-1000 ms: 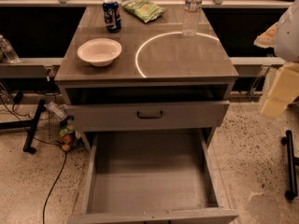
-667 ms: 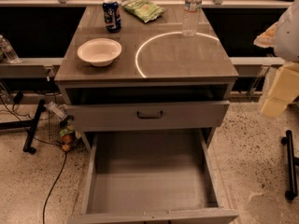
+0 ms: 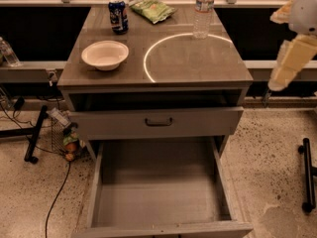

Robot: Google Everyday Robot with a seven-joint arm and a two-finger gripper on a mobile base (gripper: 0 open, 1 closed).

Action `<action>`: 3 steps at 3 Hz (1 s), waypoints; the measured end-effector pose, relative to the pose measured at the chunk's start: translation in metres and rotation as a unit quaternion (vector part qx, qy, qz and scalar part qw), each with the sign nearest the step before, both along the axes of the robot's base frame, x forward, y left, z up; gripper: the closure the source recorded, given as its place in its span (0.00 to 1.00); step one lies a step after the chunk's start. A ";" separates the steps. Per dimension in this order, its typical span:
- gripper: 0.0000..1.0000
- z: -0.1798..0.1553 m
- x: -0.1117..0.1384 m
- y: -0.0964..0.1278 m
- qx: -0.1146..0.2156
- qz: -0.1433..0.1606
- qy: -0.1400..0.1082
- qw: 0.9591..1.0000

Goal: Place water bottle into middle drawer

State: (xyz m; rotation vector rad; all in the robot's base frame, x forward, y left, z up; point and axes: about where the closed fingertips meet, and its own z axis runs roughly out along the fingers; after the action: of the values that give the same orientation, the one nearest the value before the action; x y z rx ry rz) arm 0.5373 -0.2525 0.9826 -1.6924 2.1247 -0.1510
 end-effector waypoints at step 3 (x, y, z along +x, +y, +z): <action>0.00 0.002 0.149 -0.021 0.062 -0.005 -0.083 0.995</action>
Offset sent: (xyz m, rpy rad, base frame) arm 0.2088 -0.0328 0.0239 0.1798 -0.2351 -0.0292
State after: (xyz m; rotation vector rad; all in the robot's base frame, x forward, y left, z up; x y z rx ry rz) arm 0.6860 -0.2732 0.9850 -1.5432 1.9788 -0.1546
